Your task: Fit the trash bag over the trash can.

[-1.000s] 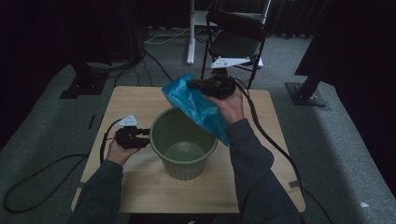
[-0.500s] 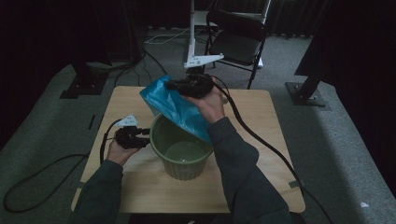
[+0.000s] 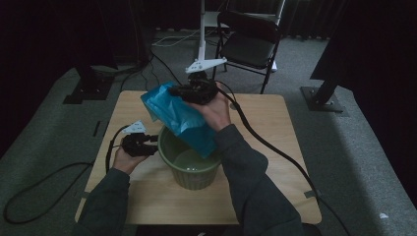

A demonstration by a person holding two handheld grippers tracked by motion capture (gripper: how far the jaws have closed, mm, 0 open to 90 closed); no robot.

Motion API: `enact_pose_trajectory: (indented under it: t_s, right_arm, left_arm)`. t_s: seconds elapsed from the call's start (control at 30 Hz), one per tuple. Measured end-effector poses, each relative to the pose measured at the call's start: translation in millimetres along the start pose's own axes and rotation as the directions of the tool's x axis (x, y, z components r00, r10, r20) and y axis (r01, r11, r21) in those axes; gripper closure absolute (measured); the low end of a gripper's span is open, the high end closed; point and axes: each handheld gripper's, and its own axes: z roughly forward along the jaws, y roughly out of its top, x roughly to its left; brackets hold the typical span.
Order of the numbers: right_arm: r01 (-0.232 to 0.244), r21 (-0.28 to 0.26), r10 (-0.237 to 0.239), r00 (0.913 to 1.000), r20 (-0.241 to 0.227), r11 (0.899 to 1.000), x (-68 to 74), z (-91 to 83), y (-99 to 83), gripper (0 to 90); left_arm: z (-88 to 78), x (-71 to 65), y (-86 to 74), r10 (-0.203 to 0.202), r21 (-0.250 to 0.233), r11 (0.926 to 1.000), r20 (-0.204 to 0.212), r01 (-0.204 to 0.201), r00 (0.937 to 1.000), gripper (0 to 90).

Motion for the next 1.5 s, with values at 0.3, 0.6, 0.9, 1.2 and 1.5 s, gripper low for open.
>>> enact_pose_trajectory:
  t_s: [0.3,0.6,0.9,1.2,1.5]
  right_arm:
    - [-0.011,0.022,0.011,0.9997,0.024,1.0,-12.9,-8.9,-20.2,90.0]
    - [-0.07,0.003,0.07,0.9974,0.016,0.998,-29.1,-26.2,-46.4,89.9]
    - [-0.065,0.023,0.065,0.9979,0.005,0.998,-31.3,-35.9,-59.7,90.0]
    - [-0.077,0.003,0.077,0.9968,-0.024,0.997,-32.4,-42.4,-61.0,89.9]
    - [-0.082,0.005,0.082,0.9958,-0.041,0.997,-37.5,-52.4,-72.0,89.8]
  left_arm:
    - [-0.1,-0.4,0.2,0.001,-0.001,1.0,-0.003,-0.001,1.0,50.0]
    - [-4.8,-0.6,0.9,-0.002,-0.018,0.9998,-0.03,0.001,0.9996,50.6]
    - [-14.6,-0.5,4.1,-0.018,-0.077,0.997,-0.098,0.01,0.995,51.4]
    - [-13.5,-5.4,9.7,-0.012,-0.093,0.9956,-0.106,0.002,0.9943,54.2]
    - [-8.7,-14.9,14.0,0.01,-0.095,0.9953,-0.087,-0.018,0.9962,54.9]
